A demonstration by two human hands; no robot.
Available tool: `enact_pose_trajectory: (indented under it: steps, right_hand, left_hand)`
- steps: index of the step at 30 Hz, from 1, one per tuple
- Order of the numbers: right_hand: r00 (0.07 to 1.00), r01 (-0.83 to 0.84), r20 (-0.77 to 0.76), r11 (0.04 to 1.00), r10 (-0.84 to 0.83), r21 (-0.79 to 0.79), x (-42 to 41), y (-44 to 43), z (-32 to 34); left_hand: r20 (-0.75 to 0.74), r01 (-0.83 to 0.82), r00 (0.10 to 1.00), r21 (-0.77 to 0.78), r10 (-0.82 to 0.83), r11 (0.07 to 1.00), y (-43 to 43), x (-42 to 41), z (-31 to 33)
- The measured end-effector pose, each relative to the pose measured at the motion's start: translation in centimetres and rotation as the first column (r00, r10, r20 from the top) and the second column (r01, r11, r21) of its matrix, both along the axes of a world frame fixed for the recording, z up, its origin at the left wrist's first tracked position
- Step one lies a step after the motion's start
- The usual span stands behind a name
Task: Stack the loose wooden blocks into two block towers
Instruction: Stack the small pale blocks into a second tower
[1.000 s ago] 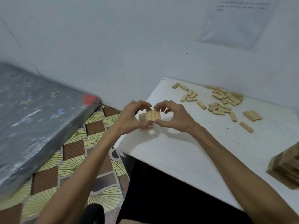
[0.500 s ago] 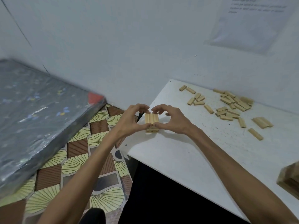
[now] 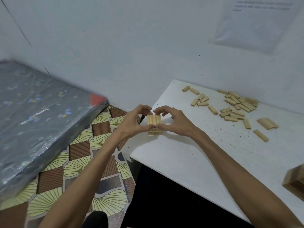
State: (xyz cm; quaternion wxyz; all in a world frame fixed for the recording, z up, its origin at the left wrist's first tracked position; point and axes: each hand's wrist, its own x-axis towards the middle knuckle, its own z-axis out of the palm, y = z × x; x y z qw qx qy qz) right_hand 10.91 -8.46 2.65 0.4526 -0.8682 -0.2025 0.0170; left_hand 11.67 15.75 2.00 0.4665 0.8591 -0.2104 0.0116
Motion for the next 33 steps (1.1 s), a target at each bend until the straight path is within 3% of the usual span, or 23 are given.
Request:
enact_pose_trajectory:
  steps: [33]
  right_hand:
    - [0.999,-0.018,-0.029,1.0,0.017,-0.024,0.28,-0.27,-0.54]
  left_hand:
    - [-0.011,0.033,0.999,0.027,-0.033,0.999,-0.35,-0.35,-0.1]
